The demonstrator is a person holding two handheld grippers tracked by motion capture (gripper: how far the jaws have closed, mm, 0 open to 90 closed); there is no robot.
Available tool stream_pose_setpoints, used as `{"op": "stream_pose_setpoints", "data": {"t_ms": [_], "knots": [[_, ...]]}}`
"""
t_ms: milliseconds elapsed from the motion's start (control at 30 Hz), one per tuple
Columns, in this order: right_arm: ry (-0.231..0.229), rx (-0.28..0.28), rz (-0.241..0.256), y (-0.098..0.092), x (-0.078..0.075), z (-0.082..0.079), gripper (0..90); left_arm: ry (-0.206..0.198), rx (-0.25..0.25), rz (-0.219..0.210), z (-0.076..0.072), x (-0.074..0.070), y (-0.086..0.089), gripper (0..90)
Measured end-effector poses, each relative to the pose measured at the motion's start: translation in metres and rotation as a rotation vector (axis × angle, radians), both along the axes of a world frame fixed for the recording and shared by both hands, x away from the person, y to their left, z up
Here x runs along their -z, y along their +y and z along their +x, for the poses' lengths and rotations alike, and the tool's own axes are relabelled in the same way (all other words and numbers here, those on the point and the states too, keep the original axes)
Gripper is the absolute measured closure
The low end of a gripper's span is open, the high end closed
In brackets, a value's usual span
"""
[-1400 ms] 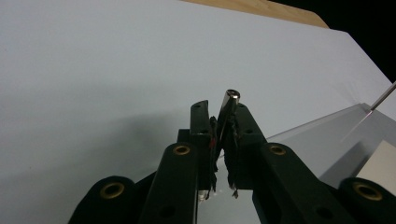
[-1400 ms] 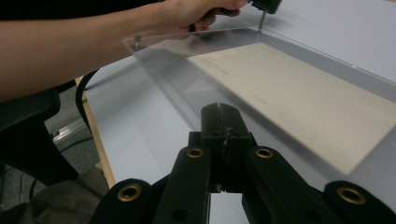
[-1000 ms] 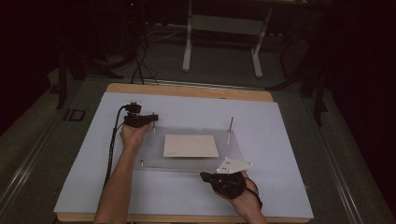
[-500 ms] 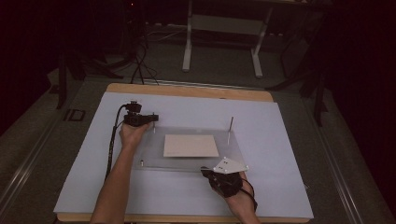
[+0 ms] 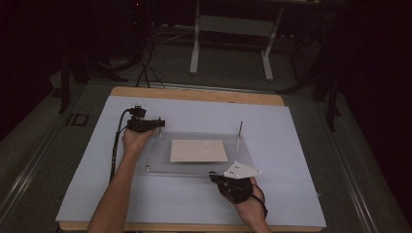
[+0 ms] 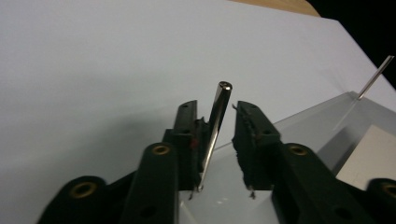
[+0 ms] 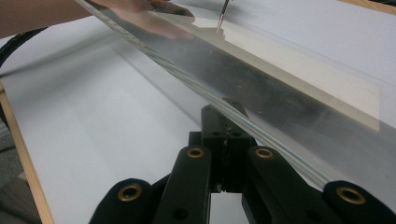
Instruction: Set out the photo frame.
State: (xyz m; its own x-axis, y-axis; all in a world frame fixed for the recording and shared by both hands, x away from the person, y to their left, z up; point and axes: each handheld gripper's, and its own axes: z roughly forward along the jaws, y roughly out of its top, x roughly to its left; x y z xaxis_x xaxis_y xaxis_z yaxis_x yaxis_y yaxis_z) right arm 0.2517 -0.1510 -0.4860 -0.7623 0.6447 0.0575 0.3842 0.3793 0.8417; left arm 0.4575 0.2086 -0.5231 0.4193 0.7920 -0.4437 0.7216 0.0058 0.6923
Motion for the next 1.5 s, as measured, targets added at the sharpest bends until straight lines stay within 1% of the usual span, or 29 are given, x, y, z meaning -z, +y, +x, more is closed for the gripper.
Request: {"op": "stream_pose_setpoints", "data": {"t_ms": [33,100,133,267,367,467,667,733,800,833,900,967,1000,1033,1100,1267,1367,1400,1467,1500], "knots": [[-0.001,0.0,-0.001,0.0,0.0,0.0,90.0,-0.009,0.004,0.003,-0.003,-0.001,0.002,67.3],[-0.002,-0.001,0.0,0.0,-0.001,0.0,90.0,-0.024,0.016,-0.006,-0.007,0.0,0.005,67.0],[-0.002,-0.001,0.0,0.0,-0.001,0.0,90.0,-0.024,0.016,-0.006,-0.007,0.0,0.005,67.0],[-0.007,-0.004,-0.002,0.0,-0.002,0.001,90.0,-0.056,0.02,0.017,-0.017,-0.001,0.01,65.8],[-0.004,-0.006,-0.004,0.0,-0.002,0.001,90.0,-0.086,0.019,0.023,-0.027,-0.004,0.014,65.6],[-0.007,-0.009,-0.008,0.0,-0.003,0.002,90.0,-0.133,0.015,0.035,-0.04,-0.007,0.017,64.6],[-0.01,-0.013,-0.008,-0.001,-0.004,0.002,90.0,-0.195,0.027,0.068,-0.064,-0.014,0.02,62.4],[-0.011,-0.015,-0.007,-0.001,-0.005,0.002,90.0,-0.207,0.041,0.082,-0.071,-0.015,0.021,62.7],[-0.011,-0.014,-0.005,-0.001,-0.005,0.002,90.0,-0.218,0.045,0.099,-0.078,-0.016,0.022,63.5],[-0.012,-0.014,-0.005,-0.001,-0.005,0.003,90.0,-0.229,0.04,0.096,-0.082,-0.016,0.023,63.4],[-0.014,-0.013,-0.004,-0.001,-0.006,0.003,90.0,-0.254,0.036,0.073,-0.089,-0.017,0.027,64.1],[-0.016,-0.014,-0.003,-0.001,-0.007,0.004,90.0,-0.27,0.034,0.075,-0.095,-0.017,0.029,65.2],[-0.016,-0.014,-0.003,-0.001,-0.007,0.004,90.0,-0.27,0.034,0.075,-0.095,-0.017,0.029,65.1],[-0.018,-0.014,-0.002,-0.001,-0.008,0.004,90.0,-0.272,0.021,0.104,-0.098,-0.016,0.03,65.1],[-0.027,-0.014,-0.002,-0.001,-0.011,0.006,90.0,-0.27,0.017,0.108,-0.099,-0.016,0.031,63.8],[-0.037,-0.012,-0.001,0.0,-0.016,0.008,90.0,-0.256,0.004,0.137,-0.1,-0.015,0.032,60.1],[-0.042,-0.01,0.001,0.0,-0.017,0.009,90.0,-0.25,0.009,0.16,-0.1,-0.014,0.032,62.8],[-0.043,-0.009,0.002,0.0,-0.017,0.009,90.0,-0.251,0.01,0.163,-0.101,-0.014,0.032,63.3],[-0.044,-0.008,0.004,0.0,-0.017,0.009,90.0,-0.245,0.019,0.147,-0.101,-0.013,0.032,64.7],[-0.042,-0.006,0.006,0.0,-0.018,0.009,90.0,-0.252,0.025,0.138,-0.102,-0.014,0.032,64.9]]}}
